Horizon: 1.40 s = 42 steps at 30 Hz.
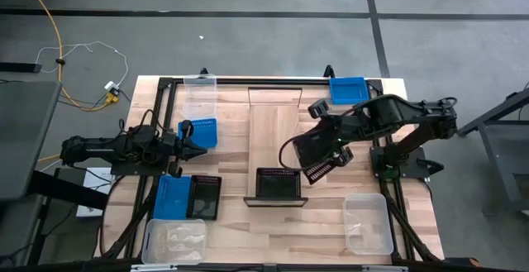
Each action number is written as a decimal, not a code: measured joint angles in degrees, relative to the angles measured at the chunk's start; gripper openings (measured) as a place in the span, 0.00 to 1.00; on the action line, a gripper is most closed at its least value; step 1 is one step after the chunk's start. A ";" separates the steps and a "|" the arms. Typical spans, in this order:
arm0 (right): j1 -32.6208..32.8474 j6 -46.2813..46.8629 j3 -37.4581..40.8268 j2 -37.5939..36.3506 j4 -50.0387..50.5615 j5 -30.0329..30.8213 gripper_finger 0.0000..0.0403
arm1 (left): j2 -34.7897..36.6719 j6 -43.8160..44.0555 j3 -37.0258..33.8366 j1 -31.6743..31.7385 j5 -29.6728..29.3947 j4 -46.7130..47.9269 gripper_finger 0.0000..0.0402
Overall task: Stack baskets on shelf by color
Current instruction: Stack the right black bin on top of the other black bin on the shelf
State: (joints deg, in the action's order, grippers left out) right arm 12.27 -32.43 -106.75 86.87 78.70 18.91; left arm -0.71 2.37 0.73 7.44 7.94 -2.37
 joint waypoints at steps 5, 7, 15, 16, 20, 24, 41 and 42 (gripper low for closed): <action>-3.15 -8.19 5.50 0.33 -11.30 -5.04 0.00 | 0.00 -0.02 0.00 0.01 0.00 0.00 0.01; -3.73 -12.63 7.82 0.68 -16.44 -5.89 0.00 | 0.00 -0.02 0.00 0.00 0.00 0.00 0.01; -3.86 -23.44 10.08 4.00 -23.54 -15.36 0.00 | 0.00 -0.02 0.00 0.00 0.00 -0.01 0.01; -3.86 -23.56 10.08 4.18 -23.71 -16.67 0.00 | 0.00 -0.01 0.00 0.01 0.00 -0.02 0.01; -3.88 -23.61 10.00 4.22 -23.83 -20.53 0.00 | 0.00 -0.02 0.00 0.00 0.02 0.00 0.01; -3.88 -23.58 9.98 4.24 -22.84 -21.85 0.00 | 0.00 -0.01 0.00 0.01 0.01 0.00 0.01; -3.91 -31.08 10.08 4.24 -20.77 -27.03 0.00 | 0.00 -0.01 0.00 0.01 0.00 0.00 0.01; -3.91 -31.28 10.08 4.34 -20.77 -27.69 0.00 | 0.00 -0.02 0.00 0.00 0.01 0.00 0.01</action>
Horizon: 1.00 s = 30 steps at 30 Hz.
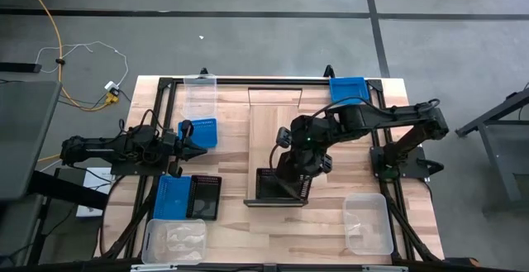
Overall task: Stack baskets on shelf by color
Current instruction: Stack the right black bin on top of the other black bin on the shelf
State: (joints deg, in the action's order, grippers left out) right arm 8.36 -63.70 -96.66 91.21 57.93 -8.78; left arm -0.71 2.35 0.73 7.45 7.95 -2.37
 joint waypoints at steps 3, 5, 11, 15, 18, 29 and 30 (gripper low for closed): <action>0.00 -2.35 0.08 0.68 -0.12 -1.22 0.00 | 0.00 0.00 0.00 0.00 0.00 0.00 0.01; 0.09 -4.47 0.09 1.34 -1.08 -1.41 0.00 | 0.00 0.00 -0.01 0.02 0.02 0.00 0.01; 0.31 -8.53 0.09 4.06 -0.76 -1.55 0.00 | 0.00 0.00 -0.01 -0.01 -0.01 -0.03 0.01; 0.68 -11.04 0.09 4.96 -0.07 -1.40 0.00 | -0.02 0.00 0.00 0.00 0.00 0.00 0.01; 1.40 -12.39 0.09 4.99 -0.87 -1.54 0.00 | -0.02 0.00 -0.01 -0.01 0.00 0.02 0.01; 2.60 -11.15 0.09 5.64 -1.64 -0.87 0.00 | -0.02 0.00 0.00 -0.01 0.00 0.00 0.01; 2.60 -11.15 0.07 5.86 -1.63 -0.77 0.00 | -0.02 0.00 0.00 0.02 0.00 0.00 0.01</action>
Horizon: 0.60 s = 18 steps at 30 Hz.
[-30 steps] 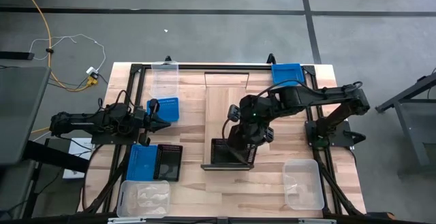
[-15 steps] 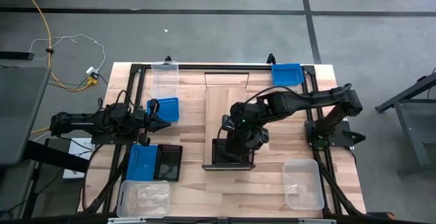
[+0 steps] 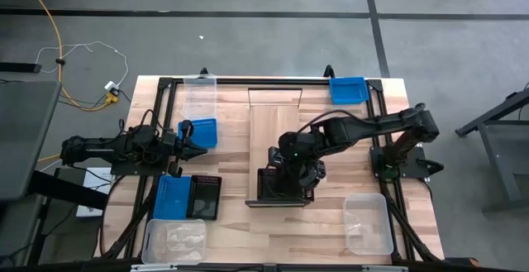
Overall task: Stack baskets on shelf by color
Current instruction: Stack the right black bin on top of the other black bin on the shelf
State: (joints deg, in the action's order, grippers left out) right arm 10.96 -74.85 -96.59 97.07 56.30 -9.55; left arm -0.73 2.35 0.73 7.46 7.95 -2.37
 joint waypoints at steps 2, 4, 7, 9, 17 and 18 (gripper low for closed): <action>-0.02 0.14 0.02 0.47 0.35 0.03 0.00 | 0.00 0.00 0.00 -0.02 -0.01 0.00 0.01; -0.04 0.39 0.00 1.04 0.04 0.05 0.00 | 0.00 0.00 -0.02 -0.02 -0.01 -0.02 0.01; 0.31 0.39 0.00 1.84 -0.04 0.07 0.00 | 0.00 0.00 0.00 -0.01 0.01 0.02 0.01; 0.60 0.43 0.02 2.09 -0.46 0.10 0.01 | 0.00 0.00 0.00 -0.02 -0.01 -0.02 0.01; 1.81 3.51 -0.02 2.11 -5.15 3.17 0.17 | 0.00 0.02 -0.01 -0.01 0.01 0.00 0.01; 1.92 3.87 -0.03 2.11 -5.17 3.54 0.19 | 0.00 0.01 0.00 -0.01 -0.01 0.00 0.01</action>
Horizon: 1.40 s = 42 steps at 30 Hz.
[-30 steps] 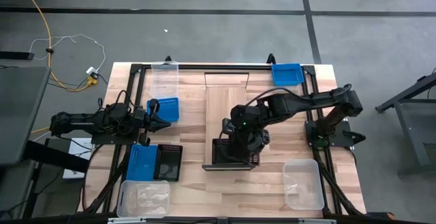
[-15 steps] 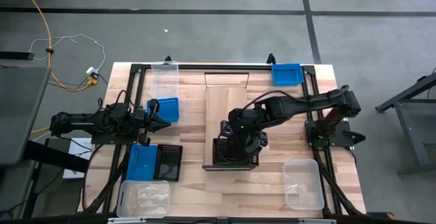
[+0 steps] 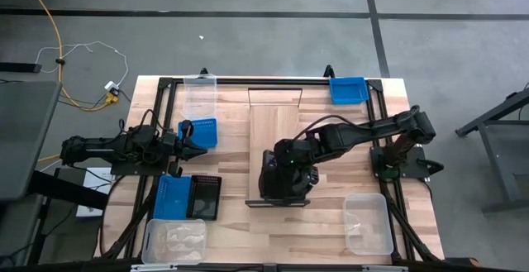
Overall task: Stack baskets on shelf by color
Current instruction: Stack the right black bin on top of the other black bin on the shelf
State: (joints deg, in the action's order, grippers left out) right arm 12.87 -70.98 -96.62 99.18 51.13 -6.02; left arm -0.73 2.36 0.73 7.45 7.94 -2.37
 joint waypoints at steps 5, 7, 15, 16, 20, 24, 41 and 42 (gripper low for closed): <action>-0.01 2.00 0.00 0.00 -0.09 0.70 0.31 | 0.00 0.01 0.00 0.01 0.00 0.00 0.01; 0.14 2.77 0.00 0.00 0.09 2.09 0.35 | 0.00 -0.01 -0.01 0.00 0.00 0.00 0.01; -1.10 21.36 -0.11 -4.05 0.31 1.09 0.41 | 0.00 0.00 0.00 0.01 0.00 0.00 0.01; -2.26 25.30 -0.17 -4.99 1.34 -0.69 0.41 | 0.00 -0.01 0.00 0.01 0.00 0.00 0.01; -7.22 38.71 -0.15 -7.57 7.40 -7.60 0.41 | 0.00 0.01 0.00 -0.01 0.00 0.00 0.01; -9.73 48.95 -0.15 -8.70 16.75 -9.87 0.41 | 0.00 0.01 -0.01 0.00 0.00 0.00 0.01; -2.92 94.66 7.47 -13.54 15.07 3.04 0.41 | 0.00 -0.01 0.00 -0.01 0.00 0.00 0.01; -2.06 98.24 10.78 -15.45 12.01 3.98 0.41 | 0.00 -0.01 0.00 0.01 0.00 0.00 0.01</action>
State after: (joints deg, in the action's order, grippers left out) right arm 10.82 27.27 -85.84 83.72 63.15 -2.04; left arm -0.73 2.35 0.73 7.46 7.94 -2.37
